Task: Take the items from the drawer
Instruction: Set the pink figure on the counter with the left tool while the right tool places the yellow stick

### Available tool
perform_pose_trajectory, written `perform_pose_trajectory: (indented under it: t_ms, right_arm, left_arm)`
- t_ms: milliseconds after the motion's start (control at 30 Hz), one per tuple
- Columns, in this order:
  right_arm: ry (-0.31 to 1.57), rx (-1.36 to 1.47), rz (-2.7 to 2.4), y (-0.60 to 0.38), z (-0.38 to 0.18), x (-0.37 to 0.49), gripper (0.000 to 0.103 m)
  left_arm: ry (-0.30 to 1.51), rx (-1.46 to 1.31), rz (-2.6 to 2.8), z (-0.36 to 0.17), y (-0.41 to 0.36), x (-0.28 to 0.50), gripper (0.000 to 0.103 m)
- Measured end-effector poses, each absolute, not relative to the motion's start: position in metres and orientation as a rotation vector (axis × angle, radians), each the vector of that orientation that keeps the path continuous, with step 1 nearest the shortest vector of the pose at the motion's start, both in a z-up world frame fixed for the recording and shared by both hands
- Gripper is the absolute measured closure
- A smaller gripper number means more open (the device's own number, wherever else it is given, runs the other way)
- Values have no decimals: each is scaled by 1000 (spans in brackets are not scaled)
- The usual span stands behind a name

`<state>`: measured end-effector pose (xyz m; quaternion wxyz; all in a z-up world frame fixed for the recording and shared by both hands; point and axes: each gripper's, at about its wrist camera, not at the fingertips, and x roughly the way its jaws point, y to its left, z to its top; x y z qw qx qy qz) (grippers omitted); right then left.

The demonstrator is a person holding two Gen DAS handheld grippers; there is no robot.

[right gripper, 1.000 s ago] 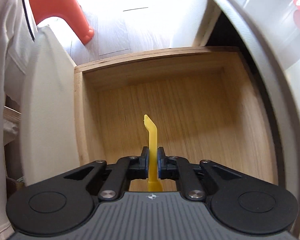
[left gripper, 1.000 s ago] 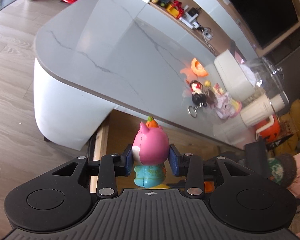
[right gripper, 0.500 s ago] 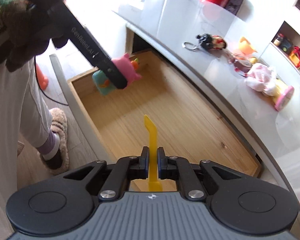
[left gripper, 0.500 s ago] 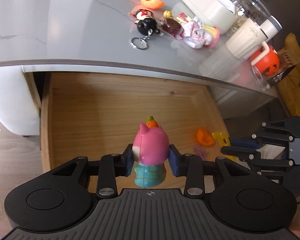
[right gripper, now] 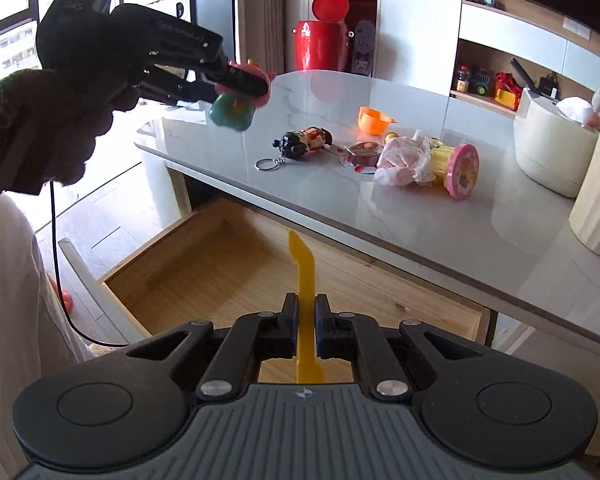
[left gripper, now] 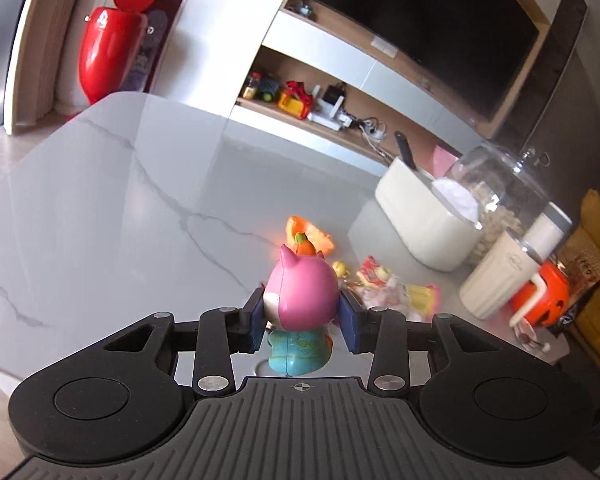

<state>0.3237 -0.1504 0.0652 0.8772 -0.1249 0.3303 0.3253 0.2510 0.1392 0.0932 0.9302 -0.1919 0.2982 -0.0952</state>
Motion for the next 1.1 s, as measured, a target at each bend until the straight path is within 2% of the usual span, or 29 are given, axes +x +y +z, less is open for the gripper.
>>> perform_pose_trajectory:
  t_ms: [133, 233, 467, 600, 900, 933, 1000, 1067, 1100]
  right_arm:
    - [699, -246, 681, -150, 73, 314, 95]
    - [717, -262, 652, -174, 88, 207, 95]
    - [767, -192, 593, -177, 85, 212, 95]
    - [745, -137, 585, -172, 116, 228, 95]
    - [615, -83, 525, -138, 168, 302, 95]
    - [615, -78, 519, -134, 170, 311, 93]
    - [624, -57, 502, -132, 170, 321, 75]
    - [634, -45, 486, -137, 169, 315, 63]
    - [637, -47, 487, -141, 166, 308, 60]
  left_arm:
    - [682, -386, -112, 65, 146, 281, 61]
    - [604, -405, -94, 55, 156, 273, 61]
    - [486, -510, -82, 64, 188, 247, 61]
    - [430, -533, -78, 74, 202, 225, 61]
    - [514, -505, -143, 65, 194, 215, 61]
    - [522, -502, -153, 64, 191, 217, 61]
    - [533, -492, -173, 63, 189, 216, 61]
    - [543, -474, -188, 62, 186, 215, 61]
    - [546, -464, -197, 62, 184, 215, 61]
